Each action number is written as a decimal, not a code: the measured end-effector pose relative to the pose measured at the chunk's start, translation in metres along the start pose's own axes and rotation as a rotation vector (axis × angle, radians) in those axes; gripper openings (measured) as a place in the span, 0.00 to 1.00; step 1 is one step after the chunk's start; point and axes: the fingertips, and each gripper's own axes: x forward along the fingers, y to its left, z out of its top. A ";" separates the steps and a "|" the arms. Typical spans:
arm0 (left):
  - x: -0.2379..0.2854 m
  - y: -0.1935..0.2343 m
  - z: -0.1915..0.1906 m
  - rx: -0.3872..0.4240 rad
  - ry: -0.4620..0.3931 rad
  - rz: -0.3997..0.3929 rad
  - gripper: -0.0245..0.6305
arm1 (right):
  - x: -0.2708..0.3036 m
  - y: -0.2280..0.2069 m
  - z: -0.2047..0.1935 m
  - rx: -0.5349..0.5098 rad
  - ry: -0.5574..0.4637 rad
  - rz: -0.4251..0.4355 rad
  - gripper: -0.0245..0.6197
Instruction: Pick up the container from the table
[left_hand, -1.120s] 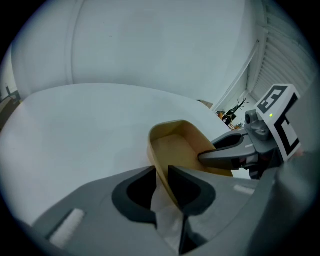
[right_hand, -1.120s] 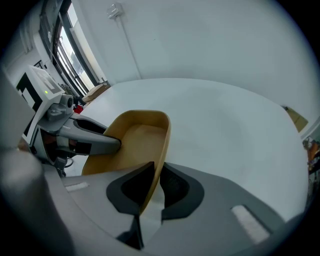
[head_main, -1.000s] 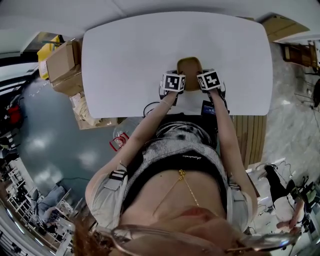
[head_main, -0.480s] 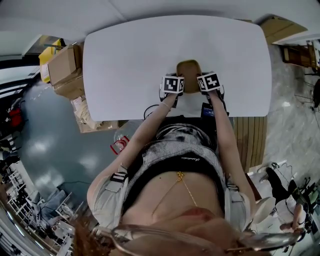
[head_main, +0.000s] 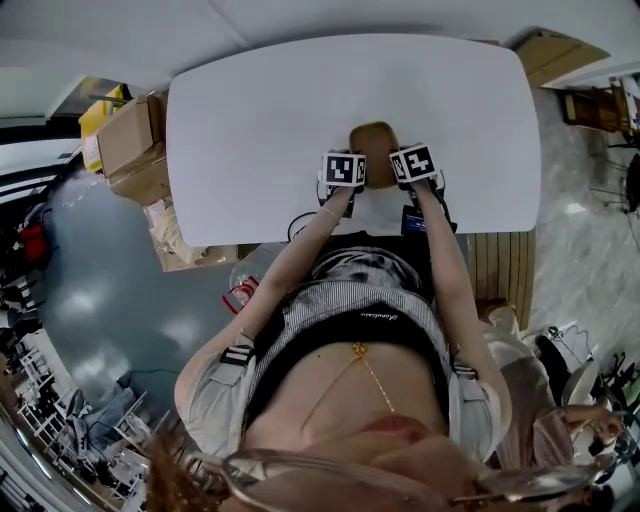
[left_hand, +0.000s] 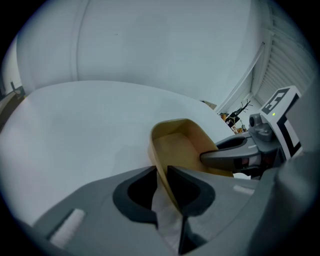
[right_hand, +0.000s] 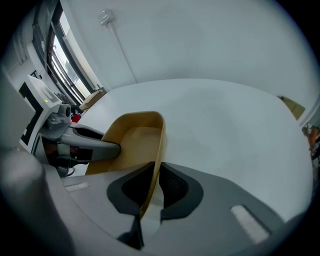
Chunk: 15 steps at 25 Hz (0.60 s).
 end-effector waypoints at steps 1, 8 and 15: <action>-0.001 0.000 0.000 -0.002 0.001 -0.001 0.14 | 0.000 0.001 0.000 -0.001 -0.001 0.000 0.12; -0.009 0.001 0.000 -0.011 0.002 -0.011 0.13 | -0.007 0.005 0.003 -0.009 -0.008 -0.001 0.12; -0.019 -0.003 0.007 -0.001 -0.019 -0.018 0.13 | -0.019 0.007 0.012 -0.028 -0.040 -0.019 0.12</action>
